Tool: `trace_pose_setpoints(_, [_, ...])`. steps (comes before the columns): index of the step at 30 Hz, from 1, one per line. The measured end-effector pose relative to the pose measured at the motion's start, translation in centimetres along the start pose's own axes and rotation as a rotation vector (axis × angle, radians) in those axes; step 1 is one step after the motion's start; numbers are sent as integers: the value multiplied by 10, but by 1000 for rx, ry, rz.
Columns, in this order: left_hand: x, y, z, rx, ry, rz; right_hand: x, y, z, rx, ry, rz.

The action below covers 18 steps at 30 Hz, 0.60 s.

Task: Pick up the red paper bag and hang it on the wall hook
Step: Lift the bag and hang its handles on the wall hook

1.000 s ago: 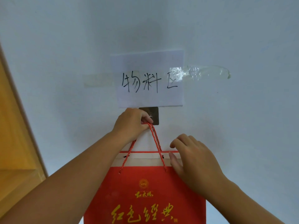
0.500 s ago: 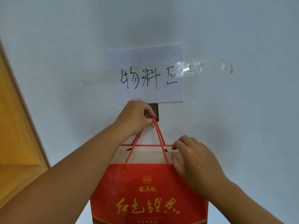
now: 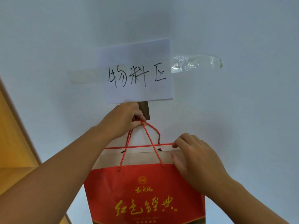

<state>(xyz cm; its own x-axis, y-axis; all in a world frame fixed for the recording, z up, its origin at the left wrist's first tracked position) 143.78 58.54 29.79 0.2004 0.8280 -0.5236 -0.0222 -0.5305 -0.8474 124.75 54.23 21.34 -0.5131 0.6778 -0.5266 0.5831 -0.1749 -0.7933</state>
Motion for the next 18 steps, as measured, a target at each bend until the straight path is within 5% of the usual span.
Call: trace_pose_setpoints(18, [22,9,-3,-75,137,34,3,2,-2,-51,-28,-25])
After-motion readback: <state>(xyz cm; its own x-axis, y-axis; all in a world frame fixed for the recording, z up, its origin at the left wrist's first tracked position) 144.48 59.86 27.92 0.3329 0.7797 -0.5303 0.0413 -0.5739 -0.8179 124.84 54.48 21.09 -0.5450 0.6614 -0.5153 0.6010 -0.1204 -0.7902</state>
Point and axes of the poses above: each hand's wrist, its own x-axis away from the middle knuckle, its own y-axis out of the palm, z = x × y, the point moved 8 cm from there along -x, towards the middle knuckle, and after that the axes turned 14 degrees about y, right-handed, at the moved point
